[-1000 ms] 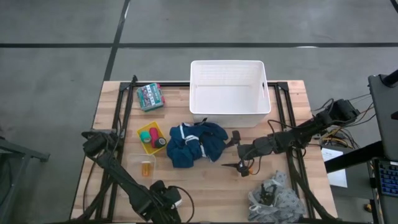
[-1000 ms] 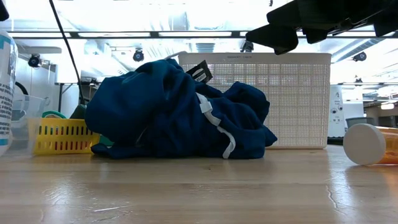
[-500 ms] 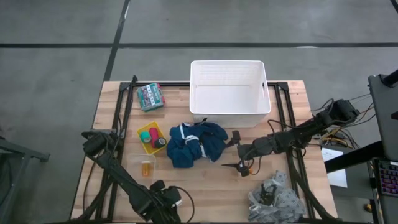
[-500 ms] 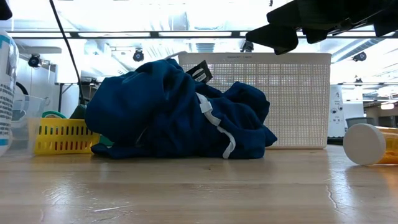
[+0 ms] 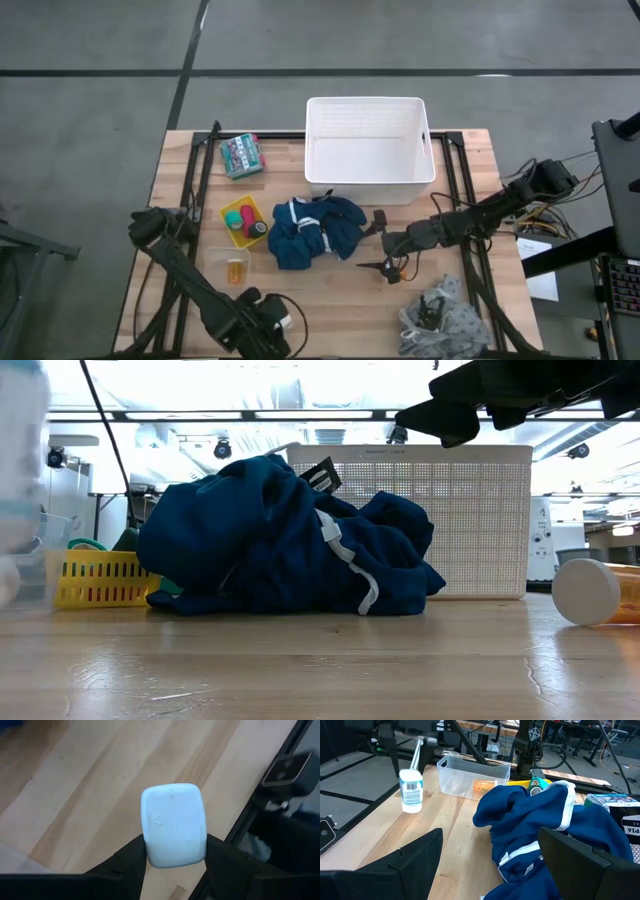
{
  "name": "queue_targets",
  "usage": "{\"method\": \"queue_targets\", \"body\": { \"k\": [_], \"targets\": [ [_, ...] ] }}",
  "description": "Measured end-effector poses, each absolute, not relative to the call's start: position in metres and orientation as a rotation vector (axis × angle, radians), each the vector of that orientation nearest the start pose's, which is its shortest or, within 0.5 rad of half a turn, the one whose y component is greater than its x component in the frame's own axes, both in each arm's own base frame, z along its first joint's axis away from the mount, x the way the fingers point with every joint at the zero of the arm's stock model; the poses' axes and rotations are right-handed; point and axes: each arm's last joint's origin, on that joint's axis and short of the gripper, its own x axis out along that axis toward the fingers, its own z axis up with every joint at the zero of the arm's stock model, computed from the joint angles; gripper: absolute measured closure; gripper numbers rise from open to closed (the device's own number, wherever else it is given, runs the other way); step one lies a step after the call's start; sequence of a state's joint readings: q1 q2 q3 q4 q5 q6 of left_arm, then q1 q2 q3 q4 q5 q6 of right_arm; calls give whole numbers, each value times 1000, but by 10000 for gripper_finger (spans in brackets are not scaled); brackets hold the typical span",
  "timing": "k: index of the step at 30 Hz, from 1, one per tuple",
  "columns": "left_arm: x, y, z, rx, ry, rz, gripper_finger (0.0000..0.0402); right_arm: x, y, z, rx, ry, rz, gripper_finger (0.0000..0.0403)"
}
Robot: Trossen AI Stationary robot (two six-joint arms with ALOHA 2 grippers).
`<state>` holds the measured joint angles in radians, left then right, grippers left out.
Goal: Pick & place medical supplies in basket/bin
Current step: Put the white and blue pill bottle into the transparent bin
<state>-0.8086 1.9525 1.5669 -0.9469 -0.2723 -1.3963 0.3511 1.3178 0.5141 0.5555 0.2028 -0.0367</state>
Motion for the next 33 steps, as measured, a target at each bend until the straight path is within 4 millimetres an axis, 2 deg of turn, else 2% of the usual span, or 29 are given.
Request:
{"method": "queue_targets", "body": {
  "k": [10, 14, 22, 27, 33],
  "targets": [
    [257, -259, 260, -822, 1107, 563, 217, 246, 84, 201, -103, 237, 152, 78],
    [239, -245, 285, -965, 1125, 660, 217, 246, 84, 201, -104, 236, 152, 78],
    [199, -206, 325, -1057, 1100, 863, 217, 246, 84, 201, -103, 236, 152, 78],
    [181, -189, 333, -1095, 1042, 1092, 217, 246, 84, 201, -104, 236, 151, 78],
    [178, -188, 325, -1147, 1023, 1177, 217, 246, 84, 201, -104, 237, 152, 78]
  ]
}}
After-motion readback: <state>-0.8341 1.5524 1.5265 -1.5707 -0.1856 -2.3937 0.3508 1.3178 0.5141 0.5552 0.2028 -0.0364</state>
